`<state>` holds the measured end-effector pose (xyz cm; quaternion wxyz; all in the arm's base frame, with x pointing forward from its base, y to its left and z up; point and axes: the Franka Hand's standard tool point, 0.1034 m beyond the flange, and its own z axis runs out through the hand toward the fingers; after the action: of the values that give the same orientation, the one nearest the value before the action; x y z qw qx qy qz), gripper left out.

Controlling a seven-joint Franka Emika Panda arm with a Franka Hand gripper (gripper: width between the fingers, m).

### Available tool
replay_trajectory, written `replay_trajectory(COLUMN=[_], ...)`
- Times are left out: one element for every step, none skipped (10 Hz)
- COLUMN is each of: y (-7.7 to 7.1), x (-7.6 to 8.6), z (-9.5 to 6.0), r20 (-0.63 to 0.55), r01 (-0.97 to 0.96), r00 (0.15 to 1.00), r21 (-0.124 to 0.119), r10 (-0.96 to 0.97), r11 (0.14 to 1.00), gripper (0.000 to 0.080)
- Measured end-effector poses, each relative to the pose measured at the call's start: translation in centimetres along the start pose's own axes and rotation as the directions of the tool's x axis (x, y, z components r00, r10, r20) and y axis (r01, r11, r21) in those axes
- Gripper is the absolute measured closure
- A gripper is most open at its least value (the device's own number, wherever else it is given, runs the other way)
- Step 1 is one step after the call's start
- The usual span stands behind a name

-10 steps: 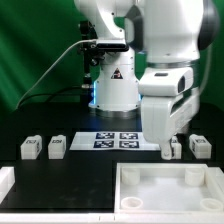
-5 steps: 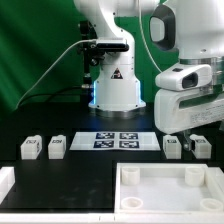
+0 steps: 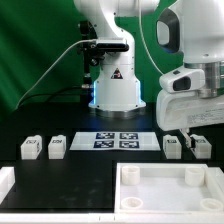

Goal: Assemble one leg

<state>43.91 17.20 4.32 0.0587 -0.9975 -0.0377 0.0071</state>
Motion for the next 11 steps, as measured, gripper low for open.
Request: replay_trajectory(y=[0.0, 0.2, 0.1, -0.3, -0.6, -0.8, -1.0, -1.1, -1.0, -1.1, -1.1], x=[-0.1, -0.6, -1.1, -2.2, -2.8, -3.4, -3.8, -4.1, -4.0, -3.5, -3.6], z=[0.0, 0.0, 0.0, 0.2, 0.6, 0.8, 0.9, 0.9, 1.1, 1.5, 1.4], r20=[0.013, 0.112, 0.208, 0.349, 0.455, 0.565, 0.639, 0.721, 0.783, 0.776, 0.776], r01=[0.002, 0.007, -0.012, -0.028, -0.032, -0.037, -0.03, -0.023, -0.02, -0.024, -0.023], r00=[1.0, 0.994, 0.978, 0.936, 0.889, 0.823, 0.767, 0.69, 0.619, 0.628, 0.628], r21=[-0.002, -0.012, -0.024, -0.045, -0.051, -0.06, -0.064, -0.067, -0.064, -0.059, -0.06], r10=[-0.002, -0.006, 0.017, 0.041, 0.052, 0.064, 0.064, 0.064, 0.062, 0.061, 0.061], r11=[1.0, 1.0, 1.0, 0.999, 0.998, 0.998, 0.997, 0.998, 0.998, 0.998, 0.998], gripper=[0.015, 0.015, 0.015, 0.015, 0.015, 0.015, 0.015, 0.015, 0.015, 0.015, 0.015])
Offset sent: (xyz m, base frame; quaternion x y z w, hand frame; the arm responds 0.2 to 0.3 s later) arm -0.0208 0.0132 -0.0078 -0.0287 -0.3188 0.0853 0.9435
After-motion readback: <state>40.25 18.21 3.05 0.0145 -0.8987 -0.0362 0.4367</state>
